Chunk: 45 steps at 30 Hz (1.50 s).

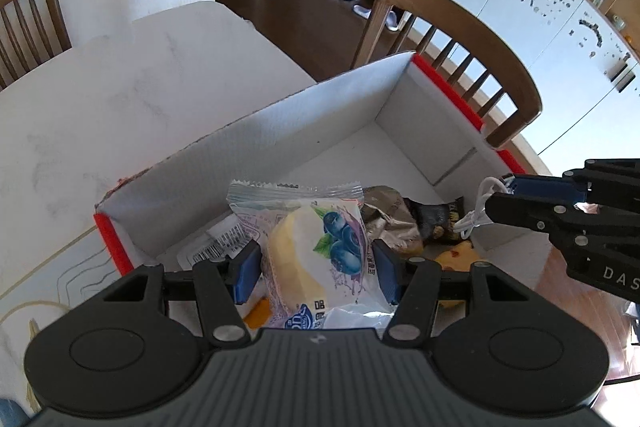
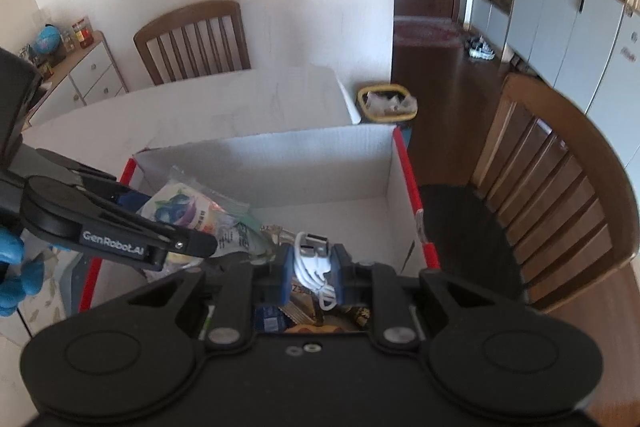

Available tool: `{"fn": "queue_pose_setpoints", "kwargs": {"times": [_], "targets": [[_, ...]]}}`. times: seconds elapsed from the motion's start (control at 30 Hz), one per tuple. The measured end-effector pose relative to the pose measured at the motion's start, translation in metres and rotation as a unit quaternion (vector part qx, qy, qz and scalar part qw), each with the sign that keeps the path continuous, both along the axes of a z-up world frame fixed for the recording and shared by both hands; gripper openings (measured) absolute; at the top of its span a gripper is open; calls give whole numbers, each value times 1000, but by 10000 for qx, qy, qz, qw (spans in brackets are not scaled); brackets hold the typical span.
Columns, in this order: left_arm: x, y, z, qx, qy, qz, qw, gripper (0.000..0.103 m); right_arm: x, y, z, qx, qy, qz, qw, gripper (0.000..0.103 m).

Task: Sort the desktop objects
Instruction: 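Carry the blueberry packet and white cable into the red shoebox with both grippers, then open both grippers to drop the packet and cable in the box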

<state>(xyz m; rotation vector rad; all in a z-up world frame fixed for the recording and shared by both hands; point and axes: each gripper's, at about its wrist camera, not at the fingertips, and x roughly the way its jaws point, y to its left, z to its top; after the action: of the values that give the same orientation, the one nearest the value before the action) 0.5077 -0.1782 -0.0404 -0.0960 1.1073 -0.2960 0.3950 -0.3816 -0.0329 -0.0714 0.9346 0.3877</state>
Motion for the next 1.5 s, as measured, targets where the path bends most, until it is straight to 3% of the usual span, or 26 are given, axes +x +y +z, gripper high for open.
{"fn": "queue_pose_setpoints", "kwargs": {"times": [0.33, 0.9, 1.23, 1.33, 1.4, 1.5], "targets": [[11, -1, -21, 219, 216, -71, 9995, 57, 22, 18, -28, -449, 569, 222, 9971, 20], [23, 0, -37, 312, 379, -82, 9988, 57, 45, 46, -67, -677, 825, 395, 9935, 20], [32, -7, -36, 463, 437, -149, 9979, 58, 40, 46, -68, -800, 826, 489, 9922, 30], [31, -6, -37, 473, 439, -120, 9978, 58, 37, 43, -67, -768, 808, 529, 9924, 43], [30, -7, -37, 460, 443, -161, 9978, 61, 32, 40, -66, -768, 765, 560, 9925, 48], [30, -5, -37, 380, 469, -113, 9981, 75, 27, 37, -65, -742, 729, 582, 9929, 55]]}}
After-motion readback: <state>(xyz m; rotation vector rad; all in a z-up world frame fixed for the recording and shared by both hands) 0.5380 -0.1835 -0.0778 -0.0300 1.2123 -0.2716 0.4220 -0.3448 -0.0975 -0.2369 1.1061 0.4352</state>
